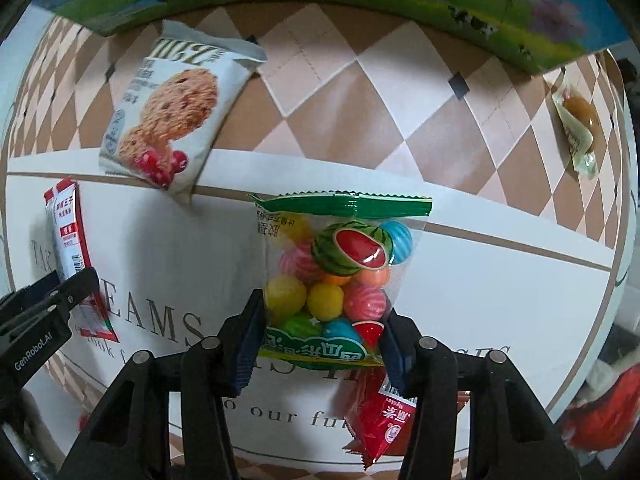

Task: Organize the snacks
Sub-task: 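Grasp the red-white spicy strip packet with the left gripper while the right grasps the candy bag, then carry both held packets over the box and lower them inside, then open both grippers to release the packets into the box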

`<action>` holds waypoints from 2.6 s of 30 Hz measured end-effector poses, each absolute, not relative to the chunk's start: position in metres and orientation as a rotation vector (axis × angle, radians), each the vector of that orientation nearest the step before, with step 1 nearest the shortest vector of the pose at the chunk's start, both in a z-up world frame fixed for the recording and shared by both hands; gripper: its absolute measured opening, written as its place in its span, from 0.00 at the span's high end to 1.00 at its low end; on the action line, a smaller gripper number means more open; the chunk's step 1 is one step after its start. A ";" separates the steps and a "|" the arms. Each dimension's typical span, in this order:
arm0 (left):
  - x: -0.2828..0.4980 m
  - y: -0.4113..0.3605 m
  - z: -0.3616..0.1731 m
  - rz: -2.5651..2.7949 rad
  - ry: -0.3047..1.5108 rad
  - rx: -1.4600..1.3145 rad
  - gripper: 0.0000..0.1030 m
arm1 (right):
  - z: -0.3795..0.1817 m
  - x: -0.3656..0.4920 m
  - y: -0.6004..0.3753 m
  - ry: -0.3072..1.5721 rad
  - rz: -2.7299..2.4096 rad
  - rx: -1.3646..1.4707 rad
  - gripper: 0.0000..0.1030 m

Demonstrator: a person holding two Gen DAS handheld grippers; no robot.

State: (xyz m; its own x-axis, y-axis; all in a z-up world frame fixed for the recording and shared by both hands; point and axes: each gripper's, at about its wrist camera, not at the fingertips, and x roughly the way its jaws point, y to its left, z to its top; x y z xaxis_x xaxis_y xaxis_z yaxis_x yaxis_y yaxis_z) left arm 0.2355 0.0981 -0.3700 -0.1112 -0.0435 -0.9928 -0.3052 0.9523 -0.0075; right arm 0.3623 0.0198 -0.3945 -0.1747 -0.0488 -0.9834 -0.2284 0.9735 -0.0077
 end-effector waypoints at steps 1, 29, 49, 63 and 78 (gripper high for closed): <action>0.235 0.097 -0.368 0.221 1.675 -0.268 0.58 | -0.390 0.359 0.019 1.742 0.165 -0.202 0.48; 0.397 0.035 -0.168 -0.134 1.309 -0.210 0.58 | -0.200 0.462 -0.062 1.447 0.269 0.210 0.50; 0.531 0.033 -0.266 -0.081 1.507 -0.097 0.58 | -0.284 0.559 -0.086 1.575 0.101 0.187 0.50; 0.536 0.031 -0.287 -0.070 1.598 -0.113 0.46 | -0.308 0.571 -0.096 1.637 0.047 0.215 0.44; 0.530 0.036 -0.245 -0.071 1.496 -0.096 0.11 | -0.282 0.575 -0.090 1.604 0.033 0.164 0.09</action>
